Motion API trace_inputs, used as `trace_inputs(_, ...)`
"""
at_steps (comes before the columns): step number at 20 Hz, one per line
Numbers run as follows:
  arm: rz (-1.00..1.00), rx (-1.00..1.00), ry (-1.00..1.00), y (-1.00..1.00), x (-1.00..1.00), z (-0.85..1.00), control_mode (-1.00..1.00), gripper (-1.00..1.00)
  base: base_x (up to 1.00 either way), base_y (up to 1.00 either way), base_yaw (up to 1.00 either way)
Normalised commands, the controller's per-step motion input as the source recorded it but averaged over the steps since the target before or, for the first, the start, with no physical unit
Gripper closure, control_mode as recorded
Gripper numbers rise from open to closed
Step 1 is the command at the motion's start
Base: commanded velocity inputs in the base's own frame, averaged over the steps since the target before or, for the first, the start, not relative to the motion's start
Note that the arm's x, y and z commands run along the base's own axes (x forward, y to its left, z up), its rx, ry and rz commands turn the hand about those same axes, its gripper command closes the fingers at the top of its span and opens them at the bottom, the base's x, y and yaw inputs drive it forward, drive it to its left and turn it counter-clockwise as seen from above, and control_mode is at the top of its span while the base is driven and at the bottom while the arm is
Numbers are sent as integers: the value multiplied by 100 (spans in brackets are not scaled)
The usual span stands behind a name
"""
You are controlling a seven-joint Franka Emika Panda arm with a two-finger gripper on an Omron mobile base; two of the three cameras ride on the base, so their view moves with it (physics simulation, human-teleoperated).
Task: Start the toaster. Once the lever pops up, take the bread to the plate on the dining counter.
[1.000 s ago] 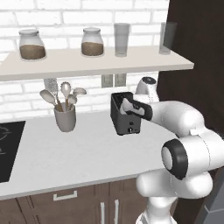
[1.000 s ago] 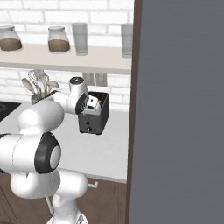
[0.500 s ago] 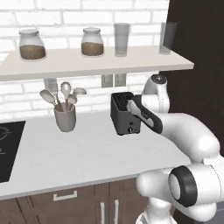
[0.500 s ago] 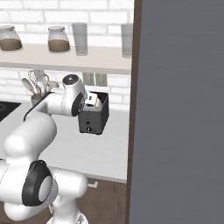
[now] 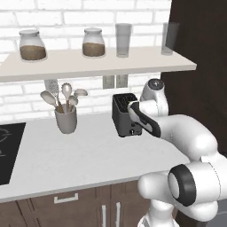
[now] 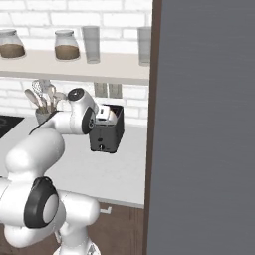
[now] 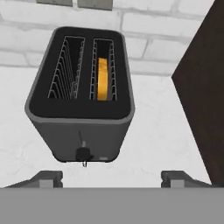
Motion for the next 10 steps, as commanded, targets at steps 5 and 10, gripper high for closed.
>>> trace_inputs(5, -1, 0, -19, -2, 9, 20, -100, -100, 0, 0, 0)
trace_inputs(10, -3, 1, -36, 0, 0, 6, -100, -100, 0, 0, 0)
